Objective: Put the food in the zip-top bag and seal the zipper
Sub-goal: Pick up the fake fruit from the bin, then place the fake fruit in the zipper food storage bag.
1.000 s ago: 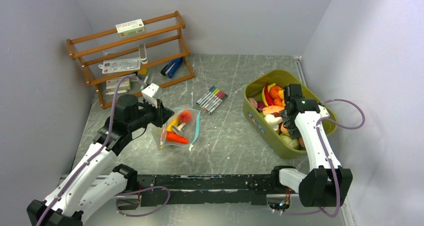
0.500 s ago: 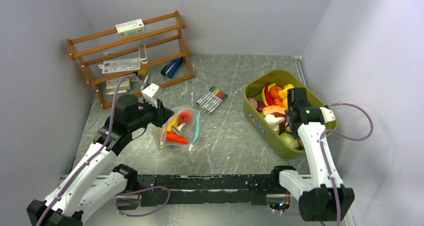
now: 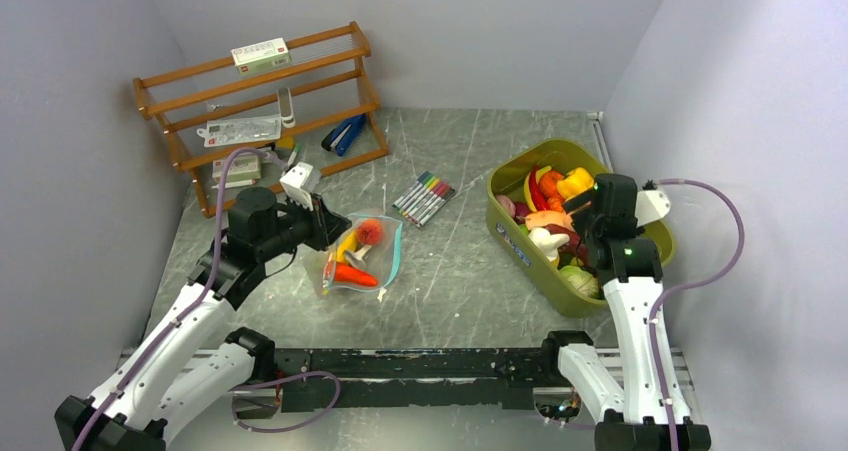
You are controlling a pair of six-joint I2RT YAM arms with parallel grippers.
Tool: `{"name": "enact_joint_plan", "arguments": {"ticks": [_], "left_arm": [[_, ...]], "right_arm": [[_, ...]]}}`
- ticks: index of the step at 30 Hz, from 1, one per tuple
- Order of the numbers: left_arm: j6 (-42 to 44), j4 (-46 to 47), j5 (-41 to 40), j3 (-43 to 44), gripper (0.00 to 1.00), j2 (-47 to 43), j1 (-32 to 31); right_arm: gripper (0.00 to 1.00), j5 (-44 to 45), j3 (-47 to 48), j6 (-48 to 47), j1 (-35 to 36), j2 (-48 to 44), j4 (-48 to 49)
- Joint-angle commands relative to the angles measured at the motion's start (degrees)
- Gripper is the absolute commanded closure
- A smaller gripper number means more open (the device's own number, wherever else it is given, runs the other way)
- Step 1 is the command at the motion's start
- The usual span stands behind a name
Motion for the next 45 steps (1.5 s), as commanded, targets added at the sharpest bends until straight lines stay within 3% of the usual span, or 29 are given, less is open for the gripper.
{"name": "enact_joint_plan", "arguments": {"ticks": [1,6,14,19,22,26,33,41,45], "left_arm": [[-4.15,2.79,0.05,2.15,0.93,1.86,0.30],[-4.76,1.27,-2.35,4.85,0.93,4.17,0.32],[-7.18,1.48,-4.03,6.83,0.93,5.41,0.30],[-6.95,0.93,-6.07,7.12,0.93,6.36,0.30],[-6.51,-0.44,-7.74,7.77,0.93,6.52,0.30],[-4.77,-1.09,-7.93,7.46,0.93,6.03,0.30],[-4.00,0.38,-5.03,5.83,0.93,4.13,0.30],[-3.82,-1.19,-3.06,7.18,0.93,4.77,0.30],[-4.02,-0.76,-2.73,6.38,0.93,4.13,0.30]], "right_arm": [[0.47,-14.18,0.37,-12.65,-0.26,-1.45,9.82],[0.48,-32.40,-4.15,-20.51,-0.27,-6.71,21.28],[0.51,-41.38,-4.79,-17.57,0.78,-4.98,24.63],[0.52,-43.30,-4.97,-17.10,5.64,-1.89,26.91],[0.52,-40.94,-4.33,-16.64,13.54,2.76,27.03],[0.52,-29.88,-3.33,-15.19,30.03,5.07,30.21],[0.52,-26.25,-2.19,-13.80,48.22,11.36,39.21],[0.52,-20.13,3.90,-14.10,61.72,20.85,42.80],[0.52,-17.73,6.37,-14.62,63.71,24.10,41.51]]}}
